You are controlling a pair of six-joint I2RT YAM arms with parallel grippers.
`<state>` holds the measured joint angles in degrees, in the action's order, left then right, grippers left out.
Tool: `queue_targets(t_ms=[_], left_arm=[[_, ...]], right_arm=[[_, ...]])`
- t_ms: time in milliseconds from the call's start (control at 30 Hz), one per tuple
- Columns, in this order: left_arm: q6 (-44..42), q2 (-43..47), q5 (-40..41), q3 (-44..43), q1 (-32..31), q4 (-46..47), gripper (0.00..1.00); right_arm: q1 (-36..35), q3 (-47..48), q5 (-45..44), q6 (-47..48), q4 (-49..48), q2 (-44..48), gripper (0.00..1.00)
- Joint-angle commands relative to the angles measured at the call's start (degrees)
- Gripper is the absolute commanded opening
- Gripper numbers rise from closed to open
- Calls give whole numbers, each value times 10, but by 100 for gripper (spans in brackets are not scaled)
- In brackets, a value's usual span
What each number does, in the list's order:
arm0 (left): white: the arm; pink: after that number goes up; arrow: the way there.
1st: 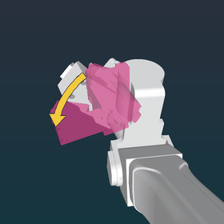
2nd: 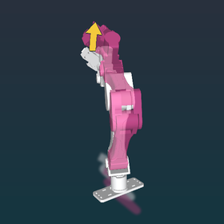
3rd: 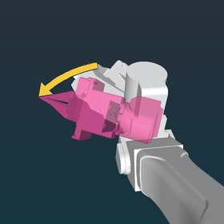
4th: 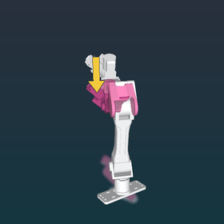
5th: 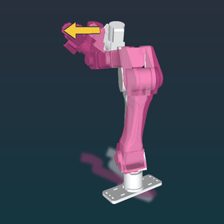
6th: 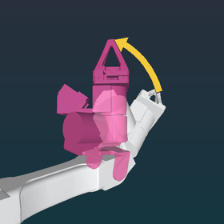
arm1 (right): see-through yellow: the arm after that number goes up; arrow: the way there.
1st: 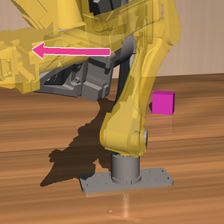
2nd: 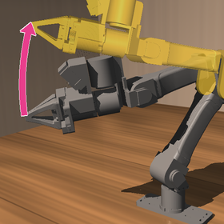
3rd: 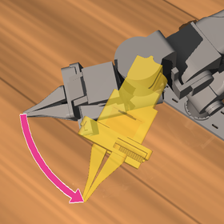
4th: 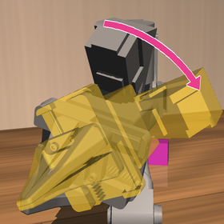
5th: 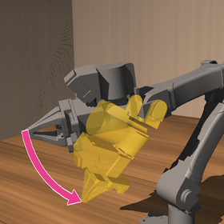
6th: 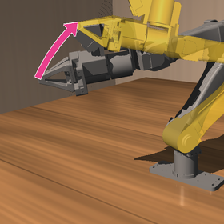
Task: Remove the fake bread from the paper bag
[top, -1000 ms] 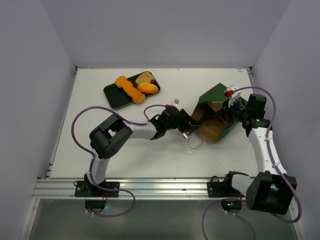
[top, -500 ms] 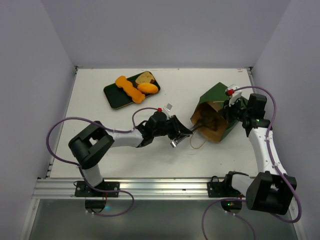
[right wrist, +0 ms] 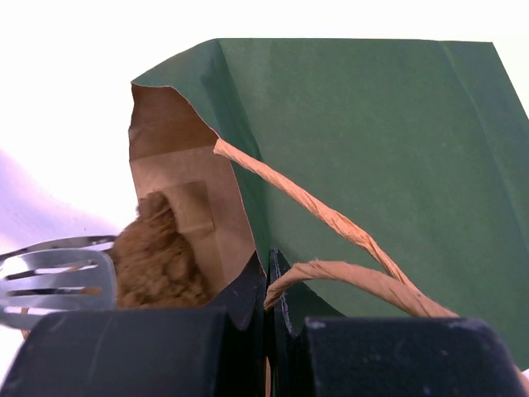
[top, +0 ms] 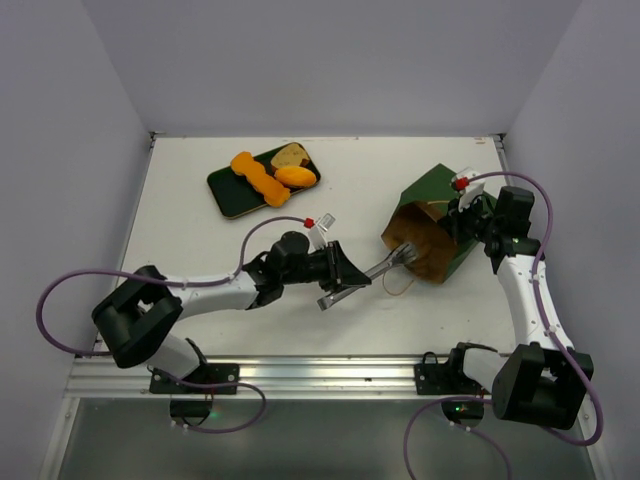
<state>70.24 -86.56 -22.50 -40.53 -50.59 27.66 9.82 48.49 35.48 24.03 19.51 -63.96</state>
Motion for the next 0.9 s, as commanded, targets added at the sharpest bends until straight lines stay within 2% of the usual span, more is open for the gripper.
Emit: queue_targets(t_ms=[0, 233, 367, 467, 567, 700, 867], left_arm=[[-31, 43, -27, 23, 4, 12, 0], [-47, 166, -29, 85, 15, -7, 0], [-76, 258, -20, 95, 43, -95, 0], [-94, 325, -24, 90, 102, -163, 0], [-116, 350, -41, 76, 208, -217, 0], [-116, 316, -89, 66, 312, -212, 0], [-107, 249, -122, 44, 433, -162, 0]], right_arm=[[4, -3, -2, -7, -22, 15, 0], [5, -3, -1, -7, -22, 16, 0], [6, -3, -1, -7, -23, 16, 0], [5, -3, -1, -7, -24, 16, 0], [7, -2, 0, -7, -22, 17, 0], [6, -2, 2, -8, -22, 18, 0], [6, -3, 3, -7, -21, 20, 0]])
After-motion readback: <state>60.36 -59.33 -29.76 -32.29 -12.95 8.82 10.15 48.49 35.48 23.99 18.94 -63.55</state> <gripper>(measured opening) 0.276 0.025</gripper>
